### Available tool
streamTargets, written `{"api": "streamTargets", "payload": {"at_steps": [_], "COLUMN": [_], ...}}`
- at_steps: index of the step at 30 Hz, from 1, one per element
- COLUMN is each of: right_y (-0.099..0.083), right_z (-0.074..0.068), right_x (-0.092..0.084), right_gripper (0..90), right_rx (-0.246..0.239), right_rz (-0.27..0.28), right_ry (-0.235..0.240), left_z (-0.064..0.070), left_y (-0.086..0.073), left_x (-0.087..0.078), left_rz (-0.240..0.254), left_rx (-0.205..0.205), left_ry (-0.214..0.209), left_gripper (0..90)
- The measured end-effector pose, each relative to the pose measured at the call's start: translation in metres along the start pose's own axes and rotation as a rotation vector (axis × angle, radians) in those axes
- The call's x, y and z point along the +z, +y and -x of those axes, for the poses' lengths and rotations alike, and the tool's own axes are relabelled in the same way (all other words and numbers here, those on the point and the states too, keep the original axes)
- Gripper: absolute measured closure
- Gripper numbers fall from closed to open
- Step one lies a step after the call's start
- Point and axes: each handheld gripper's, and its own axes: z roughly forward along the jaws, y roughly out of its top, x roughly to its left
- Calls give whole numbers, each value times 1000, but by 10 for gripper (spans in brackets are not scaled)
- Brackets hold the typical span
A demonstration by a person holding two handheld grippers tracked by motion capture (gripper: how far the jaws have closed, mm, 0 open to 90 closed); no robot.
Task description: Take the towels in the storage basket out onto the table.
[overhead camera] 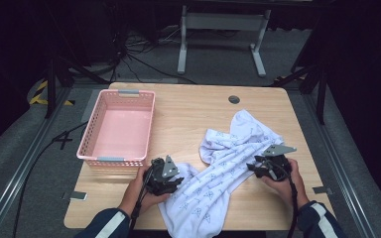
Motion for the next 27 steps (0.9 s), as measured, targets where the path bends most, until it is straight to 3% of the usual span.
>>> {"api": "streamTargets", "payload": {"at_steps": [2, 4, 5, 8, 11, 14, 19, 23, 27], "right_y": [-3, -5, -6, -7, -8, -12, -18, -21, -22], "right_z": [-11, -12, -11, -1, 6, 15, 38, 56, 71], "right_x": [2, 8, 12, 14, 12, 8, 2, 1, -2], "right_gripper": [524, 540, 551, 636, 672, 675, 692, 692, 660], "right_rx": [-51, -48, -43, 40, 64, 91, 155, 195, 190], "right_rz": [-16, -38, -55, -42, -53, -68, -70, -76, -100], "right_ry": [-3, 9, 0, 34, 24, -15, -103, -141, -206], "left_z": [-2, -6, -8, -10, -9, -10, -6, 13, 43], "left_y": [1, -1, -2, -2, -6, -12, -24, -32, -33], "left_x": [11, 19, 20, 18, 12, 6, -7, -20, -28], "left_rz": [-22, -56, -44, -60, -82, -97, -110, -142, -175], "left_rx": [22, 29, 41, 59, 95, 116, 94, 118, 165], "left_ry": [-9, -31, -51, -87, -124, -159, -198, -255, -308], "left_gripper": [603, 610, 621, 657, 780, 845, 876, 868, 848]}}
